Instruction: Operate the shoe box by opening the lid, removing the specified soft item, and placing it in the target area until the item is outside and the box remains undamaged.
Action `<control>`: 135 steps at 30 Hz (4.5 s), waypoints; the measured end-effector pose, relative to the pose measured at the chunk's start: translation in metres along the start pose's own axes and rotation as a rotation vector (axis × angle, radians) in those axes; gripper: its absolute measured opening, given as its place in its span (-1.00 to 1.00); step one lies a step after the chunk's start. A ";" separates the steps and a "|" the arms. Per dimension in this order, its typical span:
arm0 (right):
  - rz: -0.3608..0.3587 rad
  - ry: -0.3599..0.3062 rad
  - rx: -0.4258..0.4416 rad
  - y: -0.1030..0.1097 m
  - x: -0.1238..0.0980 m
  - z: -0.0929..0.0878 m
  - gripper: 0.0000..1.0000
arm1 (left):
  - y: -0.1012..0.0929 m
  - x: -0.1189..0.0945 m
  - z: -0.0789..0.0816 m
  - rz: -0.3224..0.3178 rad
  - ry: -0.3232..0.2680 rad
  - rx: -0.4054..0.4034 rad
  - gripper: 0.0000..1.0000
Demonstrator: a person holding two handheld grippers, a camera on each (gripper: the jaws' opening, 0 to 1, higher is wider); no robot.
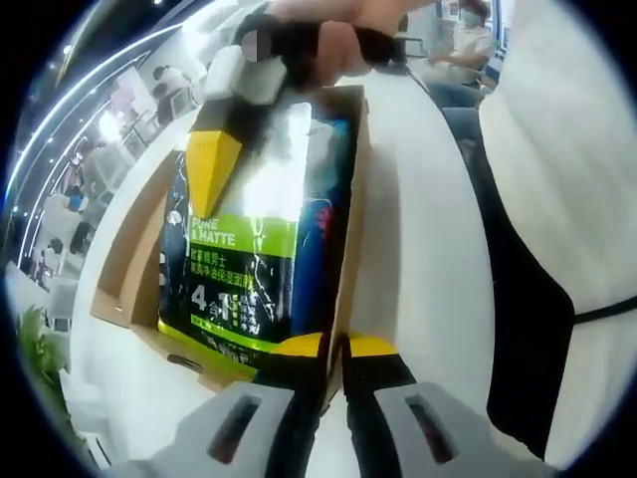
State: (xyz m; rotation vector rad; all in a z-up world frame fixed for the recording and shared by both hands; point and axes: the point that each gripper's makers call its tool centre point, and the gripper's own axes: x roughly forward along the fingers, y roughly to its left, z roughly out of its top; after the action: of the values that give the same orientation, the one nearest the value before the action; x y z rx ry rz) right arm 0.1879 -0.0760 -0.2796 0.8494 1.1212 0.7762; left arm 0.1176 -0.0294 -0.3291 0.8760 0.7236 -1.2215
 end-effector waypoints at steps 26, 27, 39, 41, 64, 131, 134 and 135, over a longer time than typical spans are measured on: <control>0.059 -0.085 -0.036 0.025 -0.050 0.010 -1.00 | 0.000 0.000 0.001 0.003 -0.017 0.017 -0.88; 0.060 -0.087 -0.042 0.025 -0.051 0.009 -1.00 | 0.000 0.000 0.001 0.002 -0.018 0.017 -0.88; 0.072 -0.122 -0.052 0.029 -0.079 0.001 -1.00 | 0.000 -0.002 0.002 0.004 -0.044 0.039 -0.89; 0.079 -0.127 -0.048 0.028 -0.082 0.001 -1.00 | 0.000 -0.001 0.002 0.005 -0.040 0.041 -0.89; 0.031 -0.232 -0.054 0.014 -0.128 -0.010 -1.00 | 0.000 -0.001 0.001 -0.018 -0.025 0.055 -0.90; -0.114 -0.551 0.039 -0.013 -0.275 -0.044 -1.00 | -0.001 0.000 0.002 -0.045 -0.029 0.024 -0.92; -0.111 -0.555 0.041 -0.010 -0.277 -0.048 -1.00 | -0.001 0.000 0.002 -0.043 -0.028 0.017 -0.91; -0.144 -0.542 0.046 -0.015 -0.278 -0.051 -1.00 | 0.000 0.000 0.002 -0.041 -0.028 0.012 -0.91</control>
State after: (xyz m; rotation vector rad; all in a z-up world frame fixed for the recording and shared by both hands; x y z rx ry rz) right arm 0.0702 -0.3143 -0.1830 0.9345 0.7066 0.3657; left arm 0.1172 -0.0309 -0.3283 0.8557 0.7157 -1.2733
